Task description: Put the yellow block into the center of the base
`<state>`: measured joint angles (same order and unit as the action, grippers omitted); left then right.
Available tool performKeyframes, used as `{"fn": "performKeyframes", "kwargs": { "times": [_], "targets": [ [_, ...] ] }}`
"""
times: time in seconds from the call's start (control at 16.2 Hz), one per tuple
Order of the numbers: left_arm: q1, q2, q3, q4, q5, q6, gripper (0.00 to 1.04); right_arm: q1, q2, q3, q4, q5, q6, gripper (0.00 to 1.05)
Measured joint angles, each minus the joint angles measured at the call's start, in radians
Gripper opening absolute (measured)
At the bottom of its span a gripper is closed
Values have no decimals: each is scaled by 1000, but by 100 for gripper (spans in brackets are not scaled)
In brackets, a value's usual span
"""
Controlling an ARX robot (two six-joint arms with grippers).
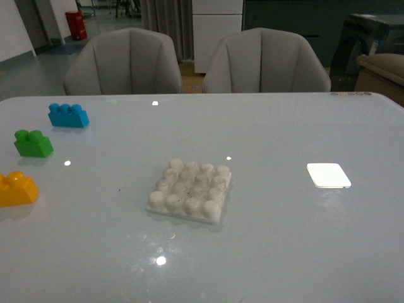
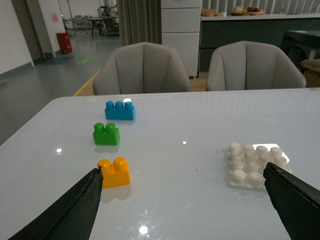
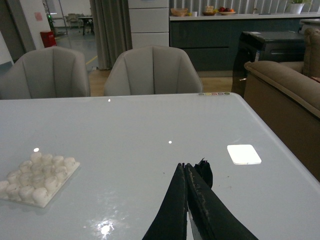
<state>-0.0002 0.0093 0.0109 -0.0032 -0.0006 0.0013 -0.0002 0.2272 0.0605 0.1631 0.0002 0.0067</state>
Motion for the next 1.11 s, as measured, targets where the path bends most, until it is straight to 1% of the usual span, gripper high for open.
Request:
{"fn": "performKeyframes", "kwargs": {
  "times": [0.19, 0.25, 0.31, 0.68, 0.74, 1.11],
  "targets": [
    [0, 0, 0, 0, 0, 0, 98, 0, -42, -14, -21, 0, 0, 2],
    [0, 0, 0, 0, 0, 0, 98, 0, -171, -34, -159, 0, 0, 2],
    [0, 0, 0, 0, 0, 0, 98, 0, -221, -48, -161, -1, -1, 2],
    [0, 0, 0, 0, 0, 0, 98, 0, -223, -48, -166, 0, -2, 2],
    [0, 0, 0, 0, 0, 0, 98, 0, -223, -48, -166, 0, -2, 7],
    [0, 0, 0, 0, 0, 0, 98, 0, -223, -48, -166, 0, -2, 83]
  ]
}}
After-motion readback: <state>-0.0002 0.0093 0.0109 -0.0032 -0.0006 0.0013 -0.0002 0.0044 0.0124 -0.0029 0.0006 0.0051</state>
